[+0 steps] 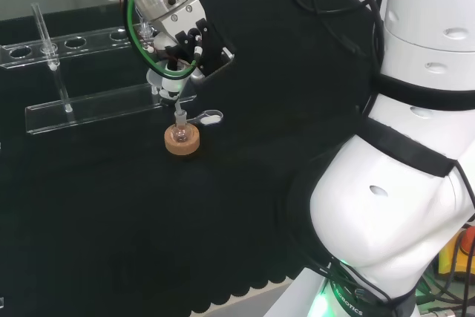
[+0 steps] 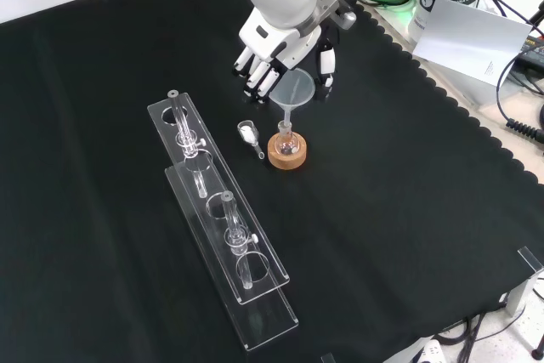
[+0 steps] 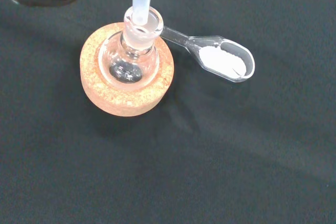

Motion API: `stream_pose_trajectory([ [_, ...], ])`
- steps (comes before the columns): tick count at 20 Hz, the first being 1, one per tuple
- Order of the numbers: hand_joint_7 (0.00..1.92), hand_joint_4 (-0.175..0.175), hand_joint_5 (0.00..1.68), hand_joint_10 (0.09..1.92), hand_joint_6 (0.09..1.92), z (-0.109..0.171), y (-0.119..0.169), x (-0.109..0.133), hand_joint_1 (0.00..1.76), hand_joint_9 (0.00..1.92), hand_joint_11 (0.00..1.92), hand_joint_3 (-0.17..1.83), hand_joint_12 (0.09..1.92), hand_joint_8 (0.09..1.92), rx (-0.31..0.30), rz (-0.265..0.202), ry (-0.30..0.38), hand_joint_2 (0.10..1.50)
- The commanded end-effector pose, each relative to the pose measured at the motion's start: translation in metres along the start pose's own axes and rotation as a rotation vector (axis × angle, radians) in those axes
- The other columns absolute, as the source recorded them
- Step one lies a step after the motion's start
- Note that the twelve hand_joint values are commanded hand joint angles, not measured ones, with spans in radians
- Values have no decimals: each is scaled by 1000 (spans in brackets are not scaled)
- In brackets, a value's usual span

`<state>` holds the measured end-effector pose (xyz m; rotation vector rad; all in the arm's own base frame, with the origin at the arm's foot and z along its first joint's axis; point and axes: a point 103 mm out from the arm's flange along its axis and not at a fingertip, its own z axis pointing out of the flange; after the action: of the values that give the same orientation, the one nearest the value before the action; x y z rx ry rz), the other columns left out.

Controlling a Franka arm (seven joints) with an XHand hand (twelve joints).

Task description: Place the funnel on the round-bottom flask.

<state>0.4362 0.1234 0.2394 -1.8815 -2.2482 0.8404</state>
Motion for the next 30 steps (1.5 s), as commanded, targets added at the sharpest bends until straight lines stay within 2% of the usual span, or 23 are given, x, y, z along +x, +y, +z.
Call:
stream_pose_trajectory([
  [1, 228, -46, 521, 691, 890, 3, 3, -1, 789, 708, 252, 543, 1381, 749, 3, 2, -1, 700],
  [11, 227, -46, 521, 692, 890, 10, 10, -1, 789, 707, 253, 544, 1381, 750, 12, -9, 7, 700],
  [15, 227, -46, 521, 693, 889, 14, 14, -1, 789, 707, 256, 545, 1381, 750, -7, -16, 14, 700],
  [30, 231, -47, 527, 693, 890, 18, 15, -3, 790, 712, 261, 547, 1379, 752, -6, -4, 20, 700],
])
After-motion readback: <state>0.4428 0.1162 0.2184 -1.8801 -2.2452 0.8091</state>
